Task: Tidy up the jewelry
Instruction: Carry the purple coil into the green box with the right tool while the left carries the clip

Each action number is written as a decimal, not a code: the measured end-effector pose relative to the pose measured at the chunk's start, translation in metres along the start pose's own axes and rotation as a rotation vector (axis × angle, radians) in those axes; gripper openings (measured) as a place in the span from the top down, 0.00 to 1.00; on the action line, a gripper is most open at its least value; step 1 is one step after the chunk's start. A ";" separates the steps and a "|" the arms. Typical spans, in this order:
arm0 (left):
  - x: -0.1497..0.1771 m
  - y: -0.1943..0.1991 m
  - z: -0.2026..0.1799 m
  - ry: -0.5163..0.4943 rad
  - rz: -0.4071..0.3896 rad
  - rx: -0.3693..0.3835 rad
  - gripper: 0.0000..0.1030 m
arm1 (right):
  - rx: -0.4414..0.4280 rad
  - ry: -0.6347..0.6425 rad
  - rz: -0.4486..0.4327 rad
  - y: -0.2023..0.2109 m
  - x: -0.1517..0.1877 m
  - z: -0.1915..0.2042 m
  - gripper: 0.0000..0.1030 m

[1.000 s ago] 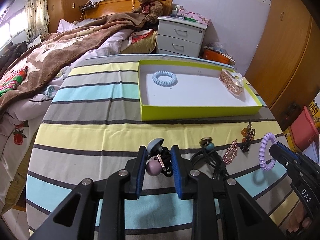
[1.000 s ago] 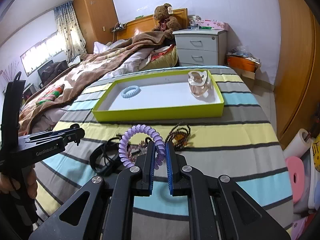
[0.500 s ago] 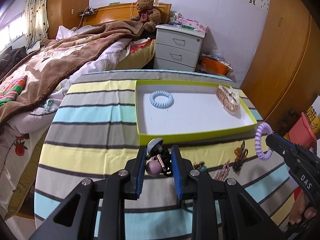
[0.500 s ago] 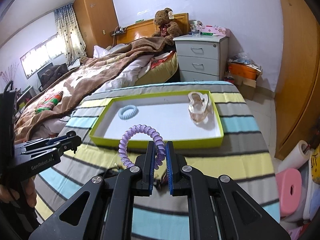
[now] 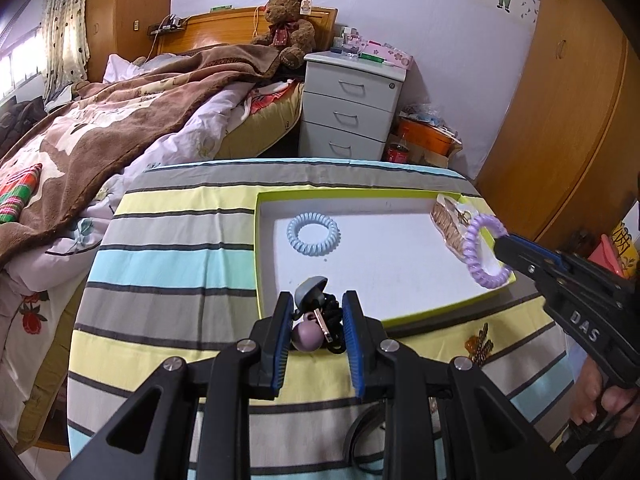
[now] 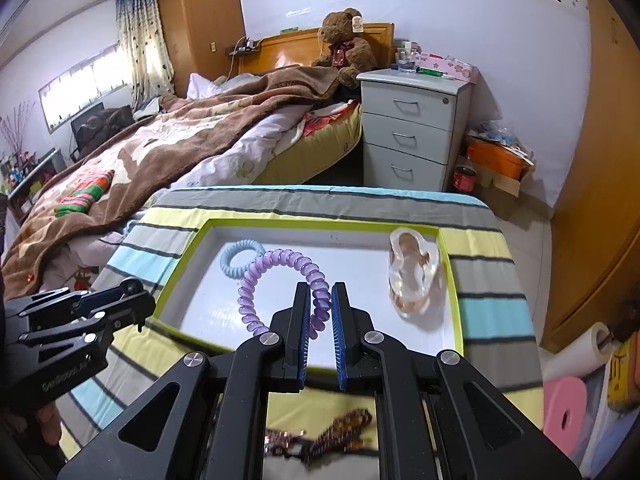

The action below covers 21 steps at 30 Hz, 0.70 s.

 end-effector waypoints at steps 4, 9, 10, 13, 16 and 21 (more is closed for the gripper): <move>-0.006 -0.008 0.000 0.002 0.005 0.001 0.75 | -0.007 0.001 0.030 -0.019 -0.009 0.000 0.89; -0.012 -0.019 0.002 0.007 0.013 -0.002 0.75 | 0.001 0.020 0.065 -0.044 -0.019 0.002 0.89; -0.013 -0.023 0.003 0.005 0.016 -0.001 0.75 | 0.002 0.024 0.075 -0.051 -0.021 0.003 0.89; -0.014 -0.035 0.004 0.014 0.033 0.001 0.75 | 0.012 0.035 0.102 -0.071 -0.025 0.004 0.89; -0.013 -0.046 0.003 0.015 0.049 0.002 0.75 | 0.017 0.040 0.134 -0.088 -0.026 0.005 0.89; -0.013 -0.061 0.001 0.021 0.072 0.004 0.75 | 0.013 0.031 0.174 -0.110 -0.025 0.003 0.89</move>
Point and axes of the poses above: each gripper's, at about its wrist camera, not at the fingertips, and y roughly against the way its jaws point, z to its left, x to its underside, the point moved 1 cm from there along -y, roughly the way its jaws point, and after that the axes turned 6 degrees about -z, right-handed, at the moved point
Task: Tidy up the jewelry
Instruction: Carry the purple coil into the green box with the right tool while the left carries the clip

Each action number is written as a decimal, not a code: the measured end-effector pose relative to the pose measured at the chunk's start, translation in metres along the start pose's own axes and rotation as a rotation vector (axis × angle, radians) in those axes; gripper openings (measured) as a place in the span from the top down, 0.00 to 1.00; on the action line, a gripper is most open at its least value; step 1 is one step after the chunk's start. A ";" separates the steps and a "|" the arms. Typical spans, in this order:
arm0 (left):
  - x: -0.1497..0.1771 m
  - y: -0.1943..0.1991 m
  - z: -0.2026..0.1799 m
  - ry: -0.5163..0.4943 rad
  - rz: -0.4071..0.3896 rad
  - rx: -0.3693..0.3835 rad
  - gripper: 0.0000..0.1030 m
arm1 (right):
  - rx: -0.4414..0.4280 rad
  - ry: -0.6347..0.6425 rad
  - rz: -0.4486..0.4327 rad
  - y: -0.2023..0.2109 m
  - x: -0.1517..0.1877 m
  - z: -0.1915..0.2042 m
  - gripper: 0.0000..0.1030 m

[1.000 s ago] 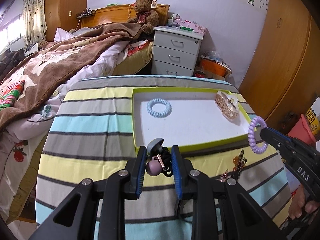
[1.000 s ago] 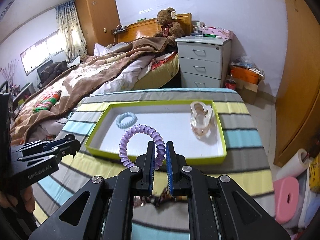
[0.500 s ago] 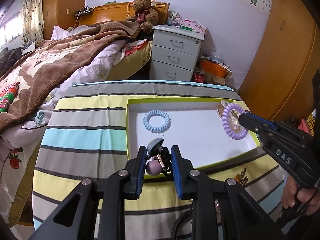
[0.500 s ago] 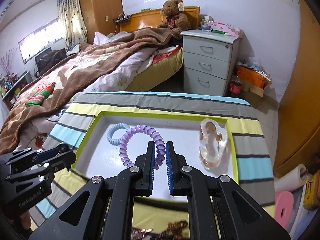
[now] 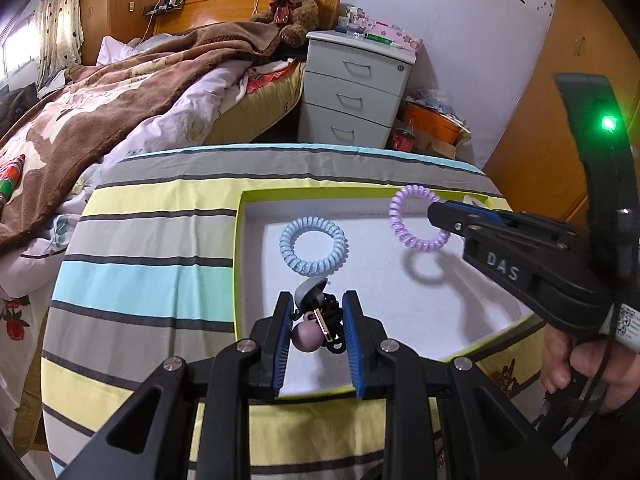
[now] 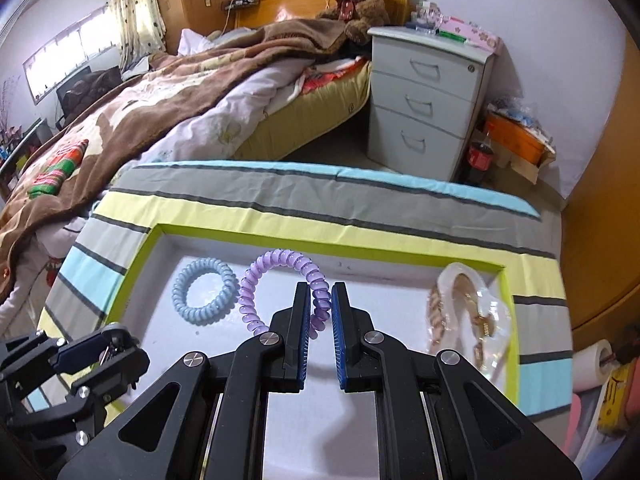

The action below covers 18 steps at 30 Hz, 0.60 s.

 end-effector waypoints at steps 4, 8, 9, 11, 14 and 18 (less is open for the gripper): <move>0.001 -0.010 0.000 0.004 0.017 -0.002 0.75 | 0.002 0.005 0.026 -0.013 0.001 0.001 0.89; 0.000 -0.019 0.001 0.009 0.032 -0.009 0.75 | -0.002 0.002 0.045 -0.022 0.003 0.000 0.89; 0.001 -0.021 0.002 0.010 0.036 -0.009 0.75 | -0.002 0.003 0.049 -0.023 0.003 0.000 0.89; 0.002 -0.023 0.001 0.008 0.041 -0.011 0.75 | -0.002 0.007 0.056 -0.027 0.003 0.002 0.89; 0.003 -0.028 0.002 0.010 0.052 -0.018 0.75 | -0.004 0.013 0.063 -0.030 0.004 0.004 0.89; 0.003 -0.032 0.003 0.017 0.062 -0.022 0.75 | -0.006 0.017 0.069 -0.034 0.003 0.006 0.89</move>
Point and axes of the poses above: each gripper's, at about its wrist camera, not at the fingertips, and y roughly against the way its jaws point, z to its left, x to its underside, the point moved 1 cm from there along -y, roughly the way its jaws point, and after that the axes turned 6 degrees about -z, right-handed, at the moved point
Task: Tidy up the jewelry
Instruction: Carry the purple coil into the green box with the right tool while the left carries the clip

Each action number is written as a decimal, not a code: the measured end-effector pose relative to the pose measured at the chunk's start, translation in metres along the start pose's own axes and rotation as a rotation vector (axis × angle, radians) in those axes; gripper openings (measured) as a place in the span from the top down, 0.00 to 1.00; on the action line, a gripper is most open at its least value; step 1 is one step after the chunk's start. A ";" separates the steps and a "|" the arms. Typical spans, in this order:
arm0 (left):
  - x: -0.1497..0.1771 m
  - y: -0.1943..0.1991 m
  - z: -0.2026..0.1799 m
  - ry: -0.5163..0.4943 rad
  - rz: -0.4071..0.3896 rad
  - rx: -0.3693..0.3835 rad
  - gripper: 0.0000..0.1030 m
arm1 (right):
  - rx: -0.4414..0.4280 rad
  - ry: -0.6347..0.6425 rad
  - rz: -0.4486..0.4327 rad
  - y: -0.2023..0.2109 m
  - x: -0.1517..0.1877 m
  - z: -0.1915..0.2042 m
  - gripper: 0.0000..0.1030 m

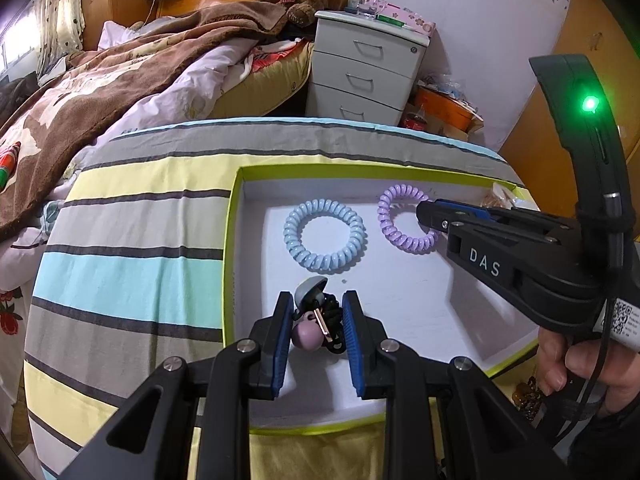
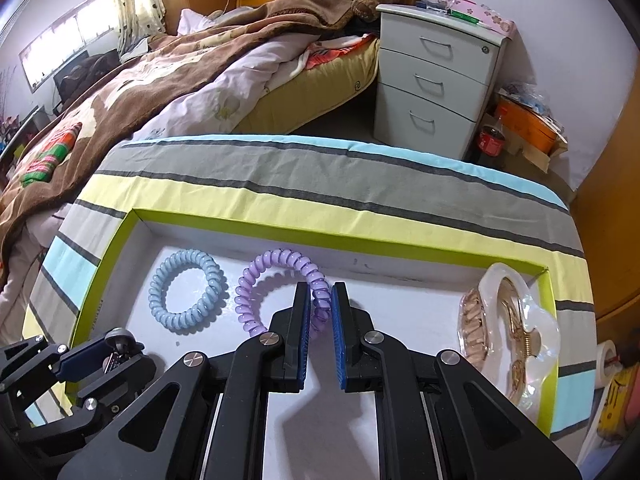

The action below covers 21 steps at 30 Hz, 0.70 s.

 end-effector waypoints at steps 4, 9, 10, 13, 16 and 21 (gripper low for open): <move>0.001 -0.003 0.001 0.003 0.008 -0.004 0.74 | 0.001 0.003 0.006 -0.003 -0.001 0.000 0.89; 0.001 -0.006 0.000 0.003 0.014 -0.001 0.74 | -0.003 -0.001 0.011 -0.005 -0.002 0.001 0.89; 0.001 -0.006 0.000 0.002 0.014 -0.001 0.74 | -0.003 0.002 0.011 -0.005 -0.002 0.000 0.89; 0.001 -0.006 0.000 0.004 0.015 -0.001 0.74 | 0.001 0.011 0.011 -0.007 -0.003 0.001 0.89; 0.002 -0.007 -0.001 0.000 0.015 -0.008 0.74 | 0.002 0.019 0.011 -0.007 -0.004 0.002 0.89; 0.001 -0.008 -0.001 -0.003 0.016 -0.011 0.74 | 0.002 0.023 0.007 -0.007 -0.004 0.004 0.88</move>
Point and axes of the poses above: each gripper's, at about its wrist camera, not at the fingertips, and y roughly against the way its jaws point, z to its left, x to its underside, the point moved 1 cm from there along -y, roughly the way its jaws point, and after that the axes turned 6 degrees about -z, right-handed, at the moved point
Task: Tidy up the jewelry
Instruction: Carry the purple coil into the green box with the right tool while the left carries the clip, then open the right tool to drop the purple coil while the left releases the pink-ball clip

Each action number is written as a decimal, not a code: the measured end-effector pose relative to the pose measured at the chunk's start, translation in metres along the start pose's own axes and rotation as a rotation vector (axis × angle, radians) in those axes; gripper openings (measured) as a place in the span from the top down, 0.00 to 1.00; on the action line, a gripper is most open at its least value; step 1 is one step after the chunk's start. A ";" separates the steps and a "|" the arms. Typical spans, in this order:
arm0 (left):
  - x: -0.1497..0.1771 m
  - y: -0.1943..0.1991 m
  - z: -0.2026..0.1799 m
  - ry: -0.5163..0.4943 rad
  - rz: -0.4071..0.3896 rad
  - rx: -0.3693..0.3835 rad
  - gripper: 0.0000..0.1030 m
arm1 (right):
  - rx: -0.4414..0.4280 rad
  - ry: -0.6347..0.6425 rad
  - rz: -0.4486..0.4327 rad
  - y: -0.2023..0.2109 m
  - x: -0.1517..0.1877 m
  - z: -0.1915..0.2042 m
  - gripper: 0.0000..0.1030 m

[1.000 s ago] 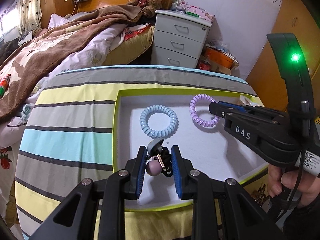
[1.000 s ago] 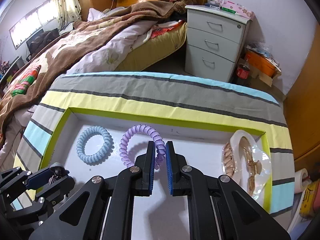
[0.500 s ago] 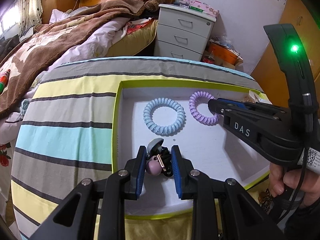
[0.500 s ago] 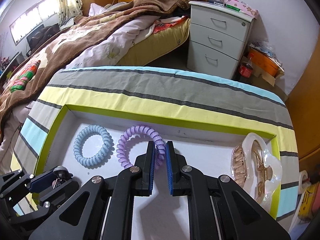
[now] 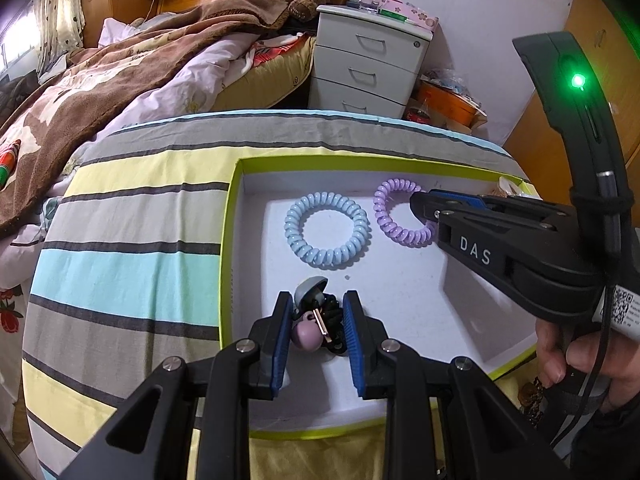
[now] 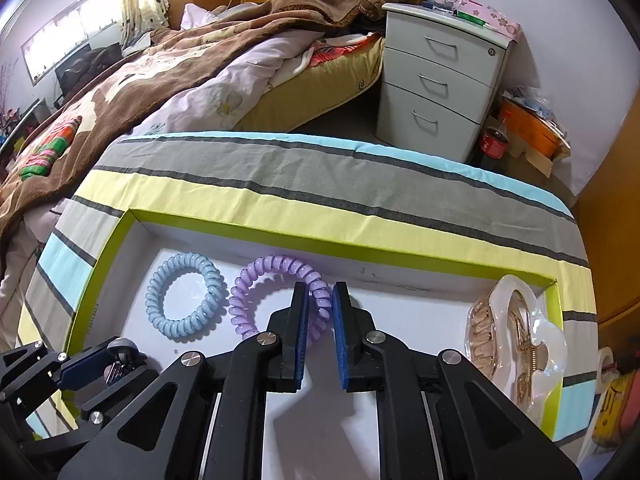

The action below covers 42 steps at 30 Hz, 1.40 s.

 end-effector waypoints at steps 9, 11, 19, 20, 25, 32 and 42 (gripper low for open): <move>0.000 0.000 0.001 0.000 0.005 0.003 0.70 | 0.007 0.001 -0.002 0.000 0.000 0.000 0.85; 0.000 0.001 0.000 0.000 0.005 0.003 0.68 | 0.005 -0.004 -0.003 0.001 0.000 -0.001 0.84; 0.000 0.003 -0.004 -0.001 0.001 0.005 0.60 | 0.005 -0.018 -0.016 0.006 -0.001 -0.006 0.80; 0.000 0.003 -0.004 0.001 -0.001 0.006 0.59 | 0.006 -0.019 -0.017 0.006 -0.001 -0.006 0.80; -0.001 0.005 -0.004 0.005 -0.004 0.004 0.56 | 0.003 -0.022 -0.025 0.007 -0.002 -0.007 0.80; -0.002 0.011 -0.003 0.018 -0.026 0.014 0.50 | -0.008 -0.034 -0.056 0.023 -0.001 -0.008 0.61; 0.002 0.050 -0.005 0.013 -0.093 0.051 0.43 | -0.007 -0.059 -0.136 0.070 0.012 -0.013 0.61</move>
Point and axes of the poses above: each gripper's, at about its wrist camera, not at the fingertips, and y roughly against the way its jaws point, z to its left, x to its underside, the point moved 1 cm from there along -y, roughly the way its jaws point, and after that the axes turned 6 degrees about -z, right-handed, at the moved point
